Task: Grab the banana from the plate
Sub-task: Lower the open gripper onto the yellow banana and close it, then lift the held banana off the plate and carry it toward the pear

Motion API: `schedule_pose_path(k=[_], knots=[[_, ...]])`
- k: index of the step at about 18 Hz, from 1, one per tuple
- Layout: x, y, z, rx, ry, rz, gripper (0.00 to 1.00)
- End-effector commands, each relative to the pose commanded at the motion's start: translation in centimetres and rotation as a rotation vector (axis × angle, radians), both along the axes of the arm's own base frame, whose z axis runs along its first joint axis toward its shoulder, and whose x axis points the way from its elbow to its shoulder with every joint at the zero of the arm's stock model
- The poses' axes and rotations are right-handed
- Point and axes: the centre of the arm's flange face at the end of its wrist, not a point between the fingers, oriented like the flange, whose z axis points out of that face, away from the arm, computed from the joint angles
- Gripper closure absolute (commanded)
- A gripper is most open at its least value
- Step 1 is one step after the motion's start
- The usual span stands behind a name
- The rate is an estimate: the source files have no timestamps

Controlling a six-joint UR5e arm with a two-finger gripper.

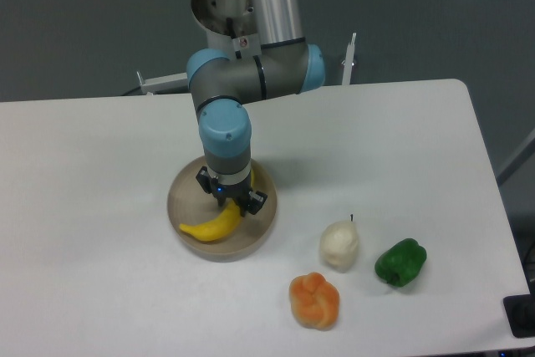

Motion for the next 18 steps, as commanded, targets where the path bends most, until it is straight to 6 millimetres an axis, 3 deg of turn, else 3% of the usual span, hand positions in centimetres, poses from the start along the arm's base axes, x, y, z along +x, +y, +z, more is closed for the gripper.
schedule_pose_path(k=[6, 10, 13, 18], knots=[[0.0, 0.0, 0.0, 0.0, 0.0, 0.0, 0.67], [-0.4, 0.3, 1.2, 0.02, 0.011, -0.008, 0.67], [-1.7, 0.5, 4.5, 0.075, 0.042, 0.008, 0.67], [-6.1, 0.0, 10.0, 0.15, 0.098, 0.008, 0.67]])
